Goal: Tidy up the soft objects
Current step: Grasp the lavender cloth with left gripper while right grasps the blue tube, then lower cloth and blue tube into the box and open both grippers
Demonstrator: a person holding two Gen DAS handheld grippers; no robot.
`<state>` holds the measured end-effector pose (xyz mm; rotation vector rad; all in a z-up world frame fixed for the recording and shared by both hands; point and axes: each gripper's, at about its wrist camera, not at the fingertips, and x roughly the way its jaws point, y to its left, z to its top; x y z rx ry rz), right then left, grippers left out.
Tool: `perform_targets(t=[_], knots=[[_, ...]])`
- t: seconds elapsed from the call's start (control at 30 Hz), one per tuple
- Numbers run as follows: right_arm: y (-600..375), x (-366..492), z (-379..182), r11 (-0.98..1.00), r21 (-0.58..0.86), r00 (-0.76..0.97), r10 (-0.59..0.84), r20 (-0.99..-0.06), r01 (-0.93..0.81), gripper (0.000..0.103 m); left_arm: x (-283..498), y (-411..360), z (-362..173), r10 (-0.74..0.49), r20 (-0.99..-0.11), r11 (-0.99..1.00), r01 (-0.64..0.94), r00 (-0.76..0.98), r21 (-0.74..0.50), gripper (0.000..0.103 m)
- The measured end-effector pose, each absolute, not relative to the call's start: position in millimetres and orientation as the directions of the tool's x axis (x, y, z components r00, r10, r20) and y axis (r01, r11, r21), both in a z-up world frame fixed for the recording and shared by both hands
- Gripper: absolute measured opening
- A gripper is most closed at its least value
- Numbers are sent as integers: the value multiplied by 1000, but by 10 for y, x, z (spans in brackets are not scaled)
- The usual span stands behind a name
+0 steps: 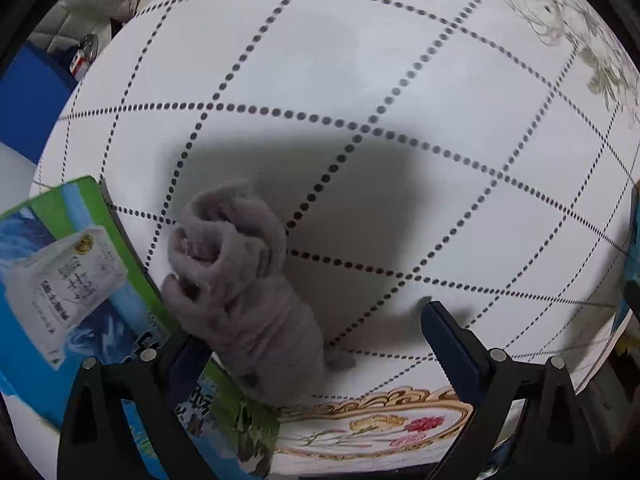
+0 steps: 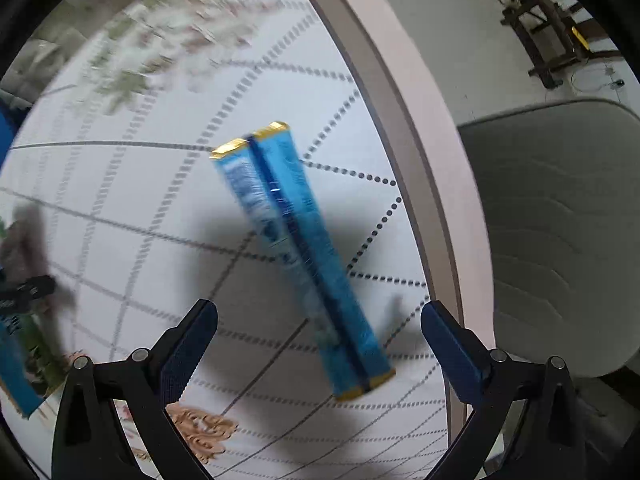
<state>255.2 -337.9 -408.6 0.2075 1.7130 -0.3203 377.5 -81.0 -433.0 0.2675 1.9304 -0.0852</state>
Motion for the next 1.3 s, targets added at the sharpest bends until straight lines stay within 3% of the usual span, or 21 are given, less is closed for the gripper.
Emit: perform_targets(t=[0.07,0.1,0.17,0.2,0.27,0.3,0.33,0.6,0.73,0.83,1.03,1.3], knots=[[-3425,2568,-4218,939,-100,-195,-36,-980,328,98,3745,-751,-4299,96,-943,983,180,-318,39,86],[-3435,2564,-4256,938,-101,-205,-32,-978,333,89,3728,-731,-4279,61,-948,987,159,-313,11,79],[-3433,2539,-4264,935,-80,-196,-12,-981,345,80,3688,-698,-4186,30,-960,992,127,-277,-6,46],[-3412,2527,-4246,936,-49,-184,18,-983,348,63,3668,-701,-4151,29,-965,992,127,-260,-4,38],[-3340,2509,-4203,935,-36,-191,35,-981,353,29,3605,-697,-4109,11,-970,993,114,-241,-16,37],[-3280,2488,-4199,940,-40,-204,32,-979,338,18,3561,-693,-4084,11,-974,994,111,-225,-14,37],[-3224,2470,-4195,944,-47,-210,24,-977,325,16,3529,-693,-4062,10,-977,994,112,-215,-14,37],[-2379,2176,-3540,966,113,-95,138,-986,231,15,3107,-287,-3236,-161,-984,983,71,-79,-167,37],[-1621,2041,-2921,963,239,5,241,-971,125,15,2953,320,-2505,-225,-974,973,44,5,-225,37],[-908,2090,-2589,945,323,37,322,-946,42,15,2966,890,-2276,-229,-973,973,4,17,-229,37],[284,2440,-2431,925,377,31,379,-925,-58,15,3352,1591,-2481,-242,-968,965,-120,-57,-234,37],[884,3080,-2873,963,259,-23,258,-966,-78,15,3655,1889,-2961,-330,-925,934,-204,-189,-292,37]])
